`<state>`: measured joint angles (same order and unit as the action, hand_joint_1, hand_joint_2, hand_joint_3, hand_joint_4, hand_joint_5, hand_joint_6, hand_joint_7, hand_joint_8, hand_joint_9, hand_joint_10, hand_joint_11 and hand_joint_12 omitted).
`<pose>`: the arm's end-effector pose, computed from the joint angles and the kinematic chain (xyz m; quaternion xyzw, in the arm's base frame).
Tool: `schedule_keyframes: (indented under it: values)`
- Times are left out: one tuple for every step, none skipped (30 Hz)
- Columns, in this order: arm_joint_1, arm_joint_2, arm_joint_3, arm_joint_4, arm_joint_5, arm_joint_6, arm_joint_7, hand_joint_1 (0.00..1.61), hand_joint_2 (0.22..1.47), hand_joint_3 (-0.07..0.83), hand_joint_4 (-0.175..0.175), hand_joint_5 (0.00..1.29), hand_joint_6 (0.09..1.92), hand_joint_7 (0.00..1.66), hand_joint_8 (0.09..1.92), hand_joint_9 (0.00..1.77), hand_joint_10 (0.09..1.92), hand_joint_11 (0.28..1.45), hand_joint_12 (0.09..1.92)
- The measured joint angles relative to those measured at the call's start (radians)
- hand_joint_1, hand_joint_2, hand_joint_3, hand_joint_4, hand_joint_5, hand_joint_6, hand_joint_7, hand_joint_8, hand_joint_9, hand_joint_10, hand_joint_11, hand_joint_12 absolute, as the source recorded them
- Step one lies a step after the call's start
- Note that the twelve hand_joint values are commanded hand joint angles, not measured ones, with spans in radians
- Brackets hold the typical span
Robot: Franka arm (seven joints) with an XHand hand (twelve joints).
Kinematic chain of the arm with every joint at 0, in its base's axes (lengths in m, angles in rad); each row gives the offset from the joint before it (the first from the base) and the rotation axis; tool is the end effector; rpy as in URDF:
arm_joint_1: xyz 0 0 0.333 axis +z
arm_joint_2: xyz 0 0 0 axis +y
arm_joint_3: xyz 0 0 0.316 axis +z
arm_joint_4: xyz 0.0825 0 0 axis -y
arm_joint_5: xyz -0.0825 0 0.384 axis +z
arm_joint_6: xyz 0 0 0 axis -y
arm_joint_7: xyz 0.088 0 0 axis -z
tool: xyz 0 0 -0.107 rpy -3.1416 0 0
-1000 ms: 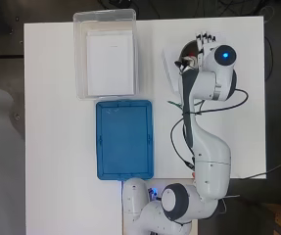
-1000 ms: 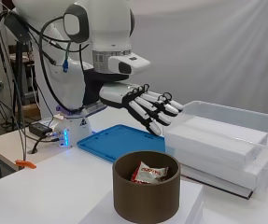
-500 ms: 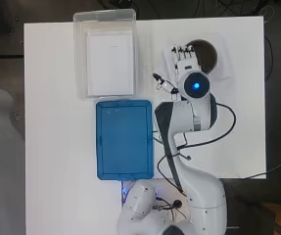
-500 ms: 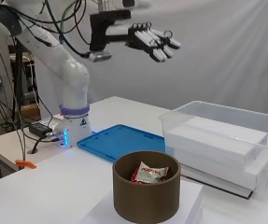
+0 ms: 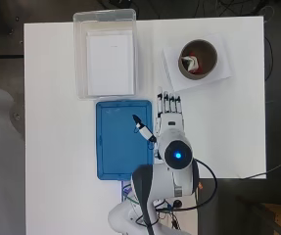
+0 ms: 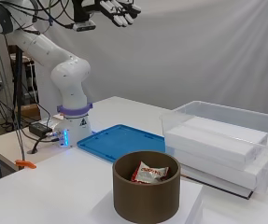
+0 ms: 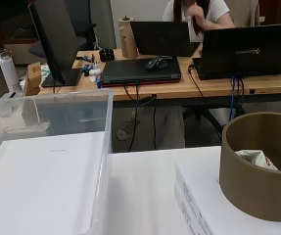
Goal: Teleoperate dual arm-hand system to remove items from a box
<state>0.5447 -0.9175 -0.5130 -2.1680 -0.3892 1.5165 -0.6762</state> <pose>0.3060 -0.1195 0.6545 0.9185 0.3851 0.0886 0.0138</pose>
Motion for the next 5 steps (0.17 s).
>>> schedule_keyframes:
  values:
    - [-0.011,-0.006,0.012,-0.004,0.01,-0.004,0.002,0.0,0.91,0.013,0.013,0.27,0.09,0.64,0.09,0.7,0.09,0.64,0.09]
    - [-0.024,-0.012,0.029,-0.009,0.022,-0.009,0.005,0.0,0.91,0.013,0.013,0.27,0.09,0.64,0.09,0.7,0.09,0.64,0.09]
    - [-0.038,-0.018,0.044,-0.013,0.032,-0.014,0.007,0.0,0.91,0.012,0.013,0.27,0.09,0.64,0.09,0.69,0.09,0.64,0.09]
    - [-0.046,-0.021,0.051,-0.016,0.039,-0.017,0.008,0.0,0.91,0.012,0.012,0.27,0.09,0.64,0.09,0.69,0.09,0.64,0.09]
    - [-0.049,-0.022,0.053,-0.019,0.045,-0.019,0.009,0.0,0.91,0.011,0.012,0.27,0.09,0.64,0.09,0.69,0.09,0.64,0.09]
